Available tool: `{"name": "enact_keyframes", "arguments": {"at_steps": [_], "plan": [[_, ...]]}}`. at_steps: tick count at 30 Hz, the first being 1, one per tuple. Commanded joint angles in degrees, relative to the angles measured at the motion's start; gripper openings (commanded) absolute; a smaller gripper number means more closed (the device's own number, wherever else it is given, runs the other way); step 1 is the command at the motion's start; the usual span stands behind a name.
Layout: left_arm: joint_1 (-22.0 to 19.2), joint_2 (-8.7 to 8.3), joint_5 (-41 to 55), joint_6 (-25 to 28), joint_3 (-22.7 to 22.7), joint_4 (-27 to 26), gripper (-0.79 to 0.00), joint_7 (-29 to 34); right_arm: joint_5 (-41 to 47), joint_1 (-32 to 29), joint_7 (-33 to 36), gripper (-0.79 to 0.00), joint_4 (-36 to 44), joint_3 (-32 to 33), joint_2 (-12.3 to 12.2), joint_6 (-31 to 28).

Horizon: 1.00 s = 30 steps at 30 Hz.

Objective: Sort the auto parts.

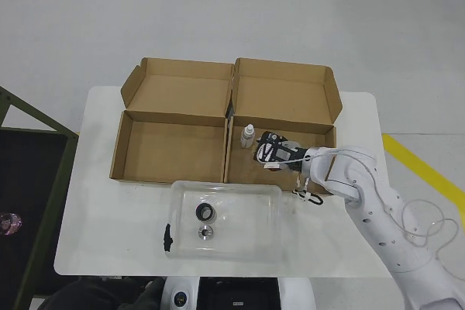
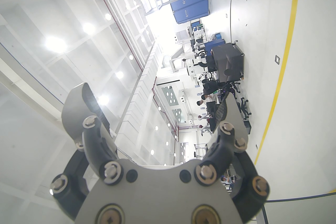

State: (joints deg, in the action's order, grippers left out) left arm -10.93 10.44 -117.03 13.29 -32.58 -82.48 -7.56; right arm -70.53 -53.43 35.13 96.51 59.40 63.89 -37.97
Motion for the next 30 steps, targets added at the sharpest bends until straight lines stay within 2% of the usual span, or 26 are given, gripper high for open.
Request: {"name": "enact_keyframes", "arguments": {"at_steps": [1, 17, 22, 26, 30], "plan": [[0.0, 0.0, 0.0, 0.0, 0.0, 0.0, 0.0, 0.0, -0.02, 1.14, 1.09, -0.785, -1.29, -0.74, 0.18, -0.22], [0.0, 0.0, 0.0, 0.0, 0.0, 0.0, 0.0, 0.0, -2.03, 6.88, 6.6, -0.785, -9.79, -6.59, 1.82, 1.06], [0.0, 0.0, 0.0, 0.0, 0.0, 0.0, 0.0, 0.0, -2.47, 8.26, 6.8, -0.653, -12.24, -8.09, 2.43, 1.86], [0.0, 0.0, 0.0, 0.0, 0.0, 0.0, 0.0, 0.0, -2.53, 8.79, 6.42, -0.606, -13.56, -8.85, 2.79, 2.31], [0.0, 0.0, 0.0, 0.0, 0.0, 0.0, 0.0, 0.0, -1.88, 9.0, 5.8, -0.446, -14.32, -9.03, 3.04, 2.69]]}}
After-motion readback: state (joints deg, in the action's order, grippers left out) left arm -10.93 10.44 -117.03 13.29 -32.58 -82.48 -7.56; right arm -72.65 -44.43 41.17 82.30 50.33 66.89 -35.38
